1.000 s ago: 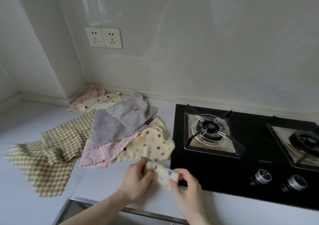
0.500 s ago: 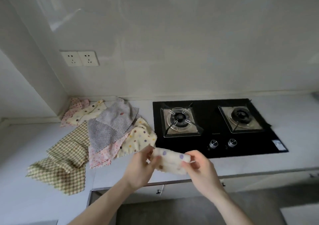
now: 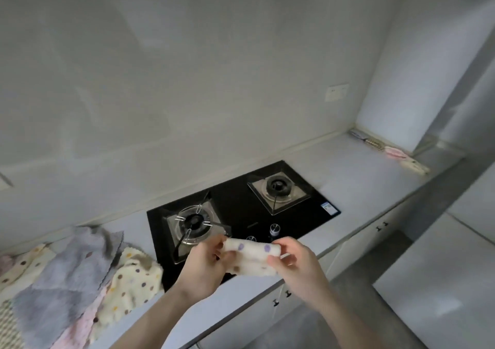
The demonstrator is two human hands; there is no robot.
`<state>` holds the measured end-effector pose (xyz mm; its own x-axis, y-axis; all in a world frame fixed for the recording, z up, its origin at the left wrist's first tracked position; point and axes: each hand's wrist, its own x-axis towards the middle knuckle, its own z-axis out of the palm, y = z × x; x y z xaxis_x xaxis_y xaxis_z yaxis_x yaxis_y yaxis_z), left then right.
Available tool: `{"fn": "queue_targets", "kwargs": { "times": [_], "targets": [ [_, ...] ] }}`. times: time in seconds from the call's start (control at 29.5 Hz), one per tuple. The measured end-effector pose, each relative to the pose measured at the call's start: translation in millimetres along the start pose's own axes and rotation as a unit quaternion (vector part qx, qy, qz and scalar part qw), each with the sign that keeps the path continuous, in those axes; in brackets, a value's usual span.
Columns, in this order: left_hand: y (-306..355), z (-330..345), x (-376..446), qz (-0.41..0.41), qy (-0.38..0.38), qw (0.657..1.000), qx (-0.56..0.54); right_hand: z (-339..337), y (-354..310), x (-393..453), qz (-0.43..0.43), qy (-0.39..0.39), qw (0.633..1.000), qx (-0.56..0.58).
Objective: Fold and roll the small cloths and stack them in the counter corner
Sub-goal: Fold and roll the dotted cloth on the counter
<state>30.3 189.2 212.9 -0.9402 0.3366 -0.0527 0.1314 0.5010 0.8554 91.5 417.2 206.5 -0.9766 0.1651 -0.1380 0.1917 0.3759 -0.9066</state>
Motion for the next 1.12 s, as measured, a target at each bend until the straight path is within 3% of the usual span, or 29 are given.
{"fn": "queue_targets", "kwargs": {
  "times": [0.27,0.51,0.78,0.91,1.12],
  "targets": [
    [98,129,106,0.036,-0.098,0.994,-0.045,-170,65,37,0.045,0.062,0.996,-0.034],
    [163,237,176,0.014,-0.109,0.992,-0.067,-296,119,70,0.097,0.069,0.993,0.002],
    [171,278,246,-0.090,-0.118,0.987,-0.068,-365,152,144,0.104,0.057,0.992,0.038],
    [174,291,294,-0.093,-0.115,0.988,-0.032,-385,171,191,0.114,0.061,0.990,0.050],
    [183,321,393,-0.090,-0.120,0.989,-0.020,-432,192,273,0.209,0.106,0.967,0.102]
  ]
}}
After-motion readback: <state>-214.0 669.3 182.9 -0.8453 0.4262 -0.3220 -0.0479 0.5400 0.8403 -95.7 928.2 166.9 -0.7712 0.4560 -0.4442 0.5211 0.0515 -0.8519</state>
